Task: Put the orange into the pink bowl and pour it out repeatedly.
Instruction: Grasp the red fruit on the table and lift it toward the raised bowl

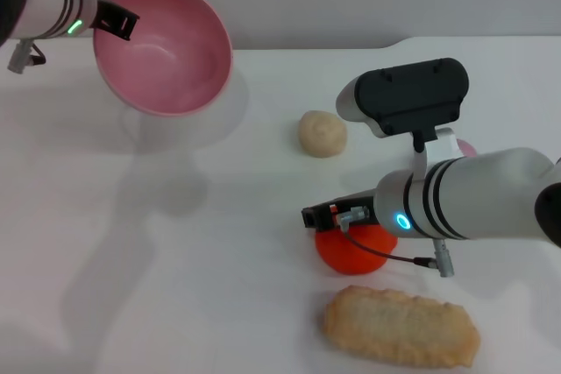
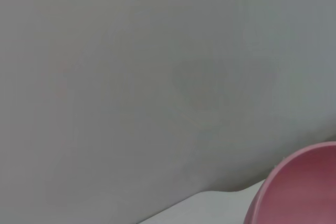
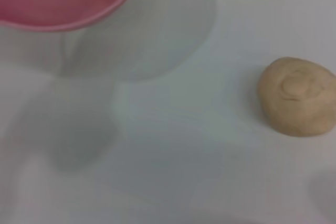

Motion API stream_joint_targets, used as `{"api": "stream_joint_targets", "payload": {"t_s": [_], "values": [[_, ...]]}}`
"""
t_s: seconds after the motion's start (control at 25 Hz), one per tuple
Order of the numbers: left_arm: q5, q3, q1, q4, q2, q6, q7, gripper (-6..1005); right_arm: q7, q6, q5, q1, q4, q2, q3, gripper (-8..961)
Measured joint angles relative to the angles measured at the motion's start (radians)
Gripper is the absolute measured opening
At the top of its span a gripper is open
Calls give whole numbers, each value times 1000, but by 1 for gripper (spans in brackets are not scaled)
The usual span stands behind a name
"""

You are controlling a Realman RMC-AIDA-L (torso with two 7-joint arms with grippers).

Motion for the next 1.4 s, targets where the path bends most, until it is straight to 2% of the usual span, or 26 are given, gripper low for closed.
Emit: {"api": "stream_joint_targets", "payload": {"t_s": [0.4,0.64,0.72,1.04,1.4], "values": [[1,-1,-1,6,0,0,1,42,-34,19,-25,-5,-39,-1,-5,355],[1,5,-1,5,0,2,2,42,-36,41,-67,-12,-67,-2,-5,151],[1,6,-2,2,0,3,3,42,-36,40,-68,-17,-76,-2,-3,46],[1,8,-4,-1,-1,5,12,42,-37,55,-134,-64,-190,-4,13,46],[-1,8,-7,-7,-3,9,14,43,-49,122,-228,-72,-348,-4,62,46]]}}
